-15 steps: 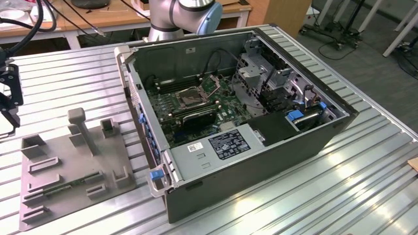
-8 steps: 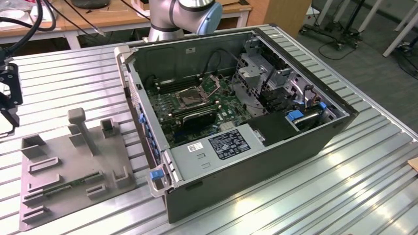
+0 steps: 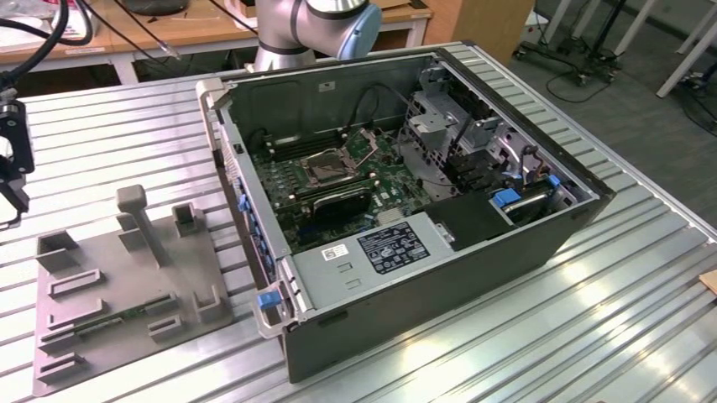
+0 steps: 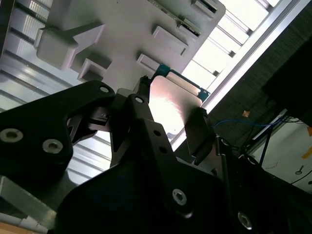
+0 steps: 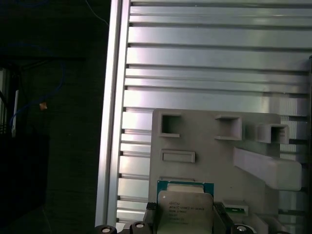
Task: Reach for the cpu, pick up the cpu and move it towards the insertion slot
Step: 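Pick up the cpu and move it towards the insertion slot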
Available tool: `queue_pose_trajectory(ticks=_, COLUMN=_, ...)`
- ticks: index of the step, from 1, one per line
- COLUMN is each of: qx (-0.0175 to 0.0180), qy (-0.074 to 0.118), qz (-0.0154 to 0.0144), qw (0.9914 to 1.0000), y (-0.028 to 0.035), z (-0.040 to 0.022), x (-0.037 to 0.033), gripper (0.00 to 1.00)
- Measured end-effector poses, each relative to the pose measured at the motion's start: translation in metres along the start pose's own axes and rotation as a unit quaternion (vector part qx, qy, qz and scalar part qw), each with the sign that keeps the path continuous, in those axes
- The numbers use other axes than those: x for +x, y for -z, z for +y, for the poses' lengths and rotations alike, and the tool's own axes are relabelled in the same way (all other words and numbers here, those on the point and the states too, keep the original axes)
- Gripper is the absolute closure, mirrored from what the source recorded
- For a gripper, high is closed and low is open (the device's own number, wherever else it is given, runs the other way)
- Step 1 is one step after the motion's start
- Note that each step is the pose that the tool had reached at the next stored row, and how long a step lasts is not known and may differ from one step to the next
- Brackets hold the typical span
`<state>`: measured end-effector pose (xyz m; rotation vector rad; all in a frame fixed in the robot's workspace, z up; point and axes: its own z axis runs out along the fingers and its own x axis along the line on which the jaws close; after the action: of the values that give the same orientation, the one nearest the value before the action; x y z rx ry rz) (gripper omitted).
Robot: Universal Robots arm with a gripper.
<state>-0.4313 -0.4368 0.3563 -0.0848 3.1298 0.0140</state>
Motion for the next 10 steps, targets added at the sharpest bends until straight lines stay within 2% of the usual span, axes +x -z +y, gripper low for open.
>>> queue_pose_trajectory(ticks=4, qx=0.0000, qy=0.000, qz=0.0000, qw=1.00000, y=0.0031, z=0.0000, x=0.0000, gripper=0.46)
queue_pose_trajectory(ticks=10, qx=0.0000, qy=0.000, qz=0.0000, qw=1.00000, y=0.0034, z=0.0000, x=0.0000, gripper=0.46)
